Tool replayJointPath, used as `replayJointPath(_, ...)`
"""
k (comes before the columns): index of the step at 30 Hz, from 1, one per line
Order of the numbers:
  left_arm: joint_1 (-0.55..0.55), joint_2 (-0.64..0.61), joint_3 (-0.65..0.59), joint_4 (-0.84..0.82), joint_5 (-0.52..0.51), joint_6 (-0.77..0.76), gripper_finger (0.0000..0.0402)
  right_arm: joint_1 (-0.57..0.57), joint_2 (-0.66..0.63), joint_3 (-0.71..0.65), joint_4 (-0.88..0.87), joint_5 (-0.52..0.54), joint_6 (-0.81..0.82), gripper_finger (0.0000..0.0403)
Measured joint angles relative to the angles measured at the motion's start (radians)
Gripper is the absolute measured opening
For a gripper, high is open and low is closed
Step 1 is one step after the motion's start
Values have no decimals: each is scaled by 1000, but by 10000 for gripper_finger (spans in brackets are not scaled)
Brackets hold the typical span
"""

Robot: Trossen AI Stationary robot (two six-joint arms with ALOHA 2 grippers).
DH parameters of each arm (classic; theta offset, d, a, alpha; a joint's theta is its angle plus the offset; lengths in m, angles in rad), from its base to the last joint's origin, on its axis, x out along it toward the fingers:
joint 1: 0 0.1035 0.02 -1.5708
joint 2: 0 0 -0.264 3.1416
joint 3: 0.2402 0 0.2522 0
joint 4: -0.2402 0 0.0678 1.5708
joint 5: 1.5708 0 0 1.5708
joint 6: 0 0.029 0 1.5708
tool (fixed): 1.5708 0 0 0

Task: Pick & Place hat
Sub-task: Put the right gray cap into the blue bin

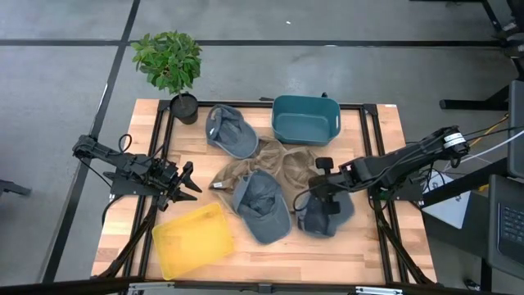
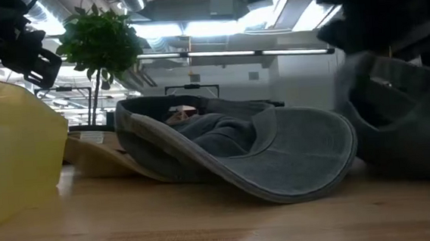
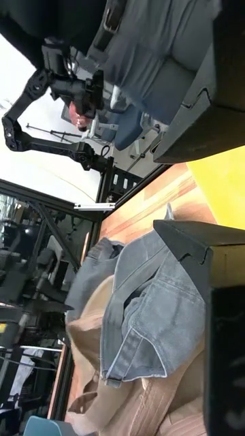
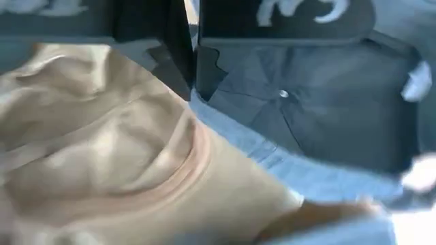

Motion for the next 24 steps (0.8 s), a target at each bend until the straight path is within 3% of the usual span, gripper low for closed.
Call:
replayJointPath(16, 0, 0, 0, 6, -4, 0, 139, 0, 0, 447, -3, 395, -27, 3)
replayJointPath(21, 0, 0, 0, 137, -76, -71, 139, 0, -1, 521, 1, 447, -7, 3)
replayJointPath(24, 0, 0, 0, 263, -184, -86, 139, 0, -1, 524, 65, 447, -11, 4)
